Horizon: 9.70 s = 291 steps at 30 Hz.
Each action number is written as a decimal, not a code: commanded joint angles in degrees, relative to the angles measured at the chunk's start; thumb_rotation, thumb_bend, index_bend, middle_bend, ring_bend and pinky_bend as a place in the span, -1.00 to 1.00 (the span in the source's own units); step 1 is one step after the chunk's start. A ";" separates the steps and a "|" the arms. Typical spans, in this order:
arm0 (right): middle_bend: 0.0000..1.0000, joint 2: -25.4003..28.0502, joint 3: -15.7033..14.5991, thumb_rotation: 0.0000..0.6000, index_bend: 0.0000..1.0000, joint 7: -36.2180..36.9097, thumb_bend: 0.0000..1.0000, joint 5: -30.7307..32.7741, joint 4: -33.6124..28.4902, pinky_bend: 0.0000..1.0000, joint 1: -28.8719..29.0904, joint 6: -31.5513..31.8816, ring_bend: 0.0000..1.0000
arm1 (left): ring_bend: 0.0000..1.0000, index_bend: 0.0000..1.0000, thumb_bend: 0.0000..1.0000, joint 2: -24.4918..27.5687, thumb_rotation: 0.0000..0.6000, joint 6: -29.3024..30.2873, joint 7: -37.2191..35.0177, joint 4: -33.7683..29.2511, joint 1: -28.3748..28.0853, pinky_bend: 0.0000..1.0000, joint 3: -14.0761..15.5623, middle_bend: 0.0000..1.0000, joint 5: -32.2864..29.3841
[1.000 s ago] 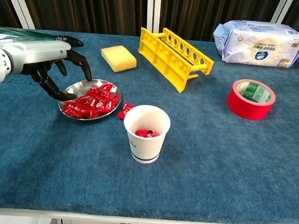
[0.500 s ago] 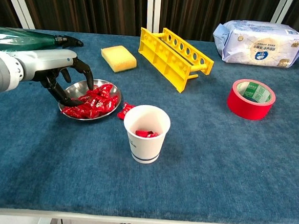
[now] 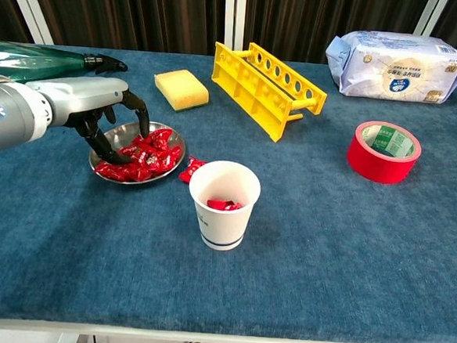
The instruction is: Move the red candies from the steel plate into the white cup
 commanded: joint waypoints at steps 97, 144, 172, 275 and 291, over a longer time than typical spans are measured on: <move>-1.00 0.19 -0.26 1.00 -1.00 0.34 -0.40 -0.45 0.00 -1.00 -0.11 0.24 -1.00 | -0.76 0.22 -0.30 -3.44 1.00 4.86 -6.29 -18.86 1.90 -0.52 -2.11 -0.47 15.45; -1.00 -0.23 -0.15 1.00 -1.00 -0.77 -0.40 -0.09 -0.20 -1.00 -0.05 0.12 -1.00 | -0.75 -0.28 -0.43 1.79 0.95 1.99 -3.77 -1.23 5.18 -0.50 0.51 -0.49 6.92; -1.00 -0.19 0.07 1.00 -1.00 -0.75 -0.40 0.44 -0.15 -1.00 0.13 -0.31 -1.00 | -0.75 -0.27 -0.44 -3.33 0.93 2.71 2.35 6.06 4.28 -0.50 1.25 -0.52 8.01; -1.00 0.02 -0.10 1.00 -1.00 -0.20 -0.40 0.12 -0.03 -1.00 0.10 -0.16 -1.00 | -0.75 -0.33 -0.42 2.13 0.95 10.61 -3.27 -14.06 10.92 -0.50 -0.17 -0.50 25.91; -1.00 -0.27 -0.20 1.00 -1.00 -1.06 -0.40 0.04 -0.33 -1.00 -0.02 0.05 -1.00 | -0.77 -0.34 -0.42 4.75 0.94 -1.54 -8.91 -0.42 8.24 -0.51 0.24 -0.56 18.89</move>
